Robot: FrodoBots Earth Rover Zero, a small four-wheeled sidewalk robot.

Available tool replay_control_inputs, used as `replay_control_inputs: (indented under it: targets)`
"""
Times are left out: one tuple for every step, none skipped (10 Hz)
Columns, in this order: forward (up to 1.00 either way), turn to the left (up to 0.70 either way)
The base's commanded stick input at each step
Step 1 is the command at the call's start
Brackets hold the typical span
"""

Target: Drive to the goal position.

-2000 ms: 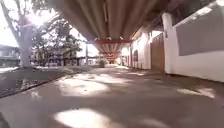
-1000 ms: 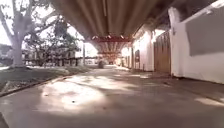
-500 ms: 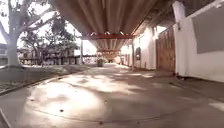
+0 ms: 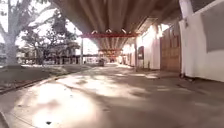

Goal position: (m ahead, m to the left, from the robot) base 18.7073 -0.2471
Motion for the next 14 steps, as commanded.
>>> replay_control_inputs:
  targets:
    - [0.70,0.00]
    - [0.70,0.00]
    - [0.70,0.00]
    - [0.70,0.00]
    - [0.70,0.00]
    - [0.70,0.00]
    - [0.70,0.00]
    - [0.70,0.00]
    - [0.70,0.00]
    - [0.70,0.00]
    - [0.70,0.00]
    - [0.70,-0.31]
    - [0.70,-0.06]
    - [0.70,0.00]
